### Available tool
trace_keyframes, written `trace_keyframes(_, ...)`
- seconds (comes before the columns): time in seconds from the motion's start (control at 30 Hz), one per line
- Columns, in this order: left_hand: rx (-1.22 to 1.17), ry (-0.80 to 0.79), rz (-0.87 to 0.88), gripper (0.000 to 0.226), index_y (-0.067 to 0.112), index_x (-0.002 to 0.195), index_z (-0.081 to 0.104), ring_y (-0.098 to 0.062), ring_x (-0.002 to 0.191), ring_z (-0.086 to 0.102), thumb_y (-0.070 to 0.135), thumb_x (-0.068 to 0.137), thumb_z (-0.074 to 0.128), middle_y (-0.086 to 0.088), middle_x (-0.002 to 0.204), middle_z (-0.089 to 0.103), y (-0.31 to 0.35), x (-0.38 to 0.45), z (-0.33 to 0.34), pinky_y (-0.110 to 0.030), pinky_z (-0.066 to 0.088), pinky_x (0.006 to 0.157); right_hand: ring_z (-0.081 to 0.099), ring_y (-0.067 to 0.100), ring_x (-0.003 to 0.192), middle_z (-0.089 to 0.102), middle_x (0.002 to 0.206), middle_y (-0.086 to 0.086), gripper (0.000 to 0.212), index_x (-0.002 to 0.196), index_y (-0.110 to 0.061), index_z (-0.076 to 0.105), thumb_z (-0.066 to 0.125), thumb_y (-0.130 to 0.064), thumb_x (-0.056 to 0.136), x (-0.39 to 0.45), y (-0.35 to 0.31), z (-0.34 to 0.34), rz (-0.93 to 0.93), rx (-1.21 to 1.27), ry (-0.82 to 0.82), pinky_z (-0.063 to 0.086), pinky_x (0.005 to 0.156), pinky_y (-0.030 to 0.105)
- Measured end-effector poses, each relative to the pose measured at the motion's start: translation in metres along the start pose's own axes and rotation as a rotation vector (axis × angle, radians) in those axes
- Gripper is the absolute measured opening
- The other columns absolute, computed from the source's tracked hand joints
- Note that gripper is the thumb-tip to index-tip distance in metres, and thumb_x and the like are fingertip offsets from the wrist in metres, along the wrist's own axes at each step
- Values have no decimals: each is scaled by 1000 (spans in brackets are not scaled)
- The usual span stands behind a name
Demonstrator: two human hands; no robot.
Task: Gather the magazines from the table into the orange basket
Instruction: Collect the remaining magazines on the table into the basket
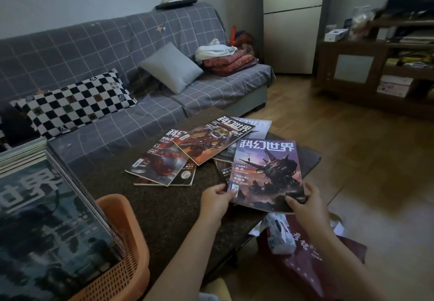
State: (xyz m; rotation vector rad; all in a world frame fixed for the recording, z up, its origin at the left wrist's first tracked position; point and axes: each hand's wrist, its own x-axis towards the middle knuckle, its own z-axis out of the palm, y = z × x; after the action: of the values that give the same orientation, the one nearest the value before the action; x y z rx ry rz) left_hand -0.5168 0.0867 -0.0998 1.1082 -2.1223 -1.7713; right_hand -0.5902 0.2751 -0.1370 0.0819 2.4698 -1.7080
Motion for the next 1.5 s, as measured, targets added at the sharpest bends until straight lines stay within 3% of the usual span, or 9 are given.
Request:
trace_keyframes(0.1,-98,-137,-58,29,8,119,65,-19,93,67,10,90,63,-7,106,70,-1,-12,-9,-24,54,66,63,17,77,61,103,5,47,127,-14,46,66,-9,84,-4,4,-11,185,235,-143,45,54,25)
trace_keyframes(0.27,-138,-108,17,22,13,112,62,-21,93,70,5,94,54,-8,105,70,-4,-45,-26,-36,60,76,67,35,83,55,113,21,40,117,-15,46,56,8,85,-24,3,-20,320,546,-345,56,69,41)
trace_keyframes(0.47,-303,-61,132,21,21,105,65,-20,91,71,8,94,52,0,94,75,0,-90,-78,-45,54,90,61,34,98,55,116,12,42,113,-25,51,52,8,86,-64,-36,-20,167,778,-559,60,61,41)
trace_keyframes(0.63,-433,-60,227,24,19,109,62,-23,89,71,4,95,50,-5,100,74,3,-124,-135,-43,54,84,56,30,109,58,121,6,50,119,-39,52,54,-2,86,-95,-84,-3,-32,716,-648,47,91,55)
trace_keyframes(0.77,-413,-34,297,38,27,117,59,-22,94,71,-1,92,52,0,107,73,1,-150,-187,-32,57,70,64,24,98,68,109,2,49,110,-42,58,53,1,86,-123,-110,25,-120,727,-749,51,75,38)
trace_keyframes(0.93,-347,119,361,34,35,117,57,-21,96,71,12,91,59,3,103,74,-8,-179,-241,-41,57,77,68,13,93,70,108,-2,48,118,-33,53,49,5,88,-159,-134,66,-234,644,-881,54,66,22)
trace_keyframes(1.1,-264,348,392,27,31,108,58,-16,89,73,22,84,66,4,100,74,-29,-197,-287,-40,60,73,68,14,95,71,105,-3,45,112,-38,53,52,1,90,-191,-153,110,-284,551,-972,54,76,30)
trace_keyframes(1.27,-3,628,370,24,36,93,58,5,80,67,21,82,71,24,91,69,-65,-197,-316,-21,51,69,63,12,96,67,103,-6,23,96,-33,56,60,-12,87,-209,-161,153,-430,225,-875,50,78,28)
trace_keyframes(1.5,203,767,197,24,31,95,60,-4,80,65,21,79,76,12,84,68,-94,-181,-331,-19,47,61,55,-1,89,58,85,-25,26,102,-32,59,70,-21,81,-209,-151,200,-682,-119,-653,39,70,12)
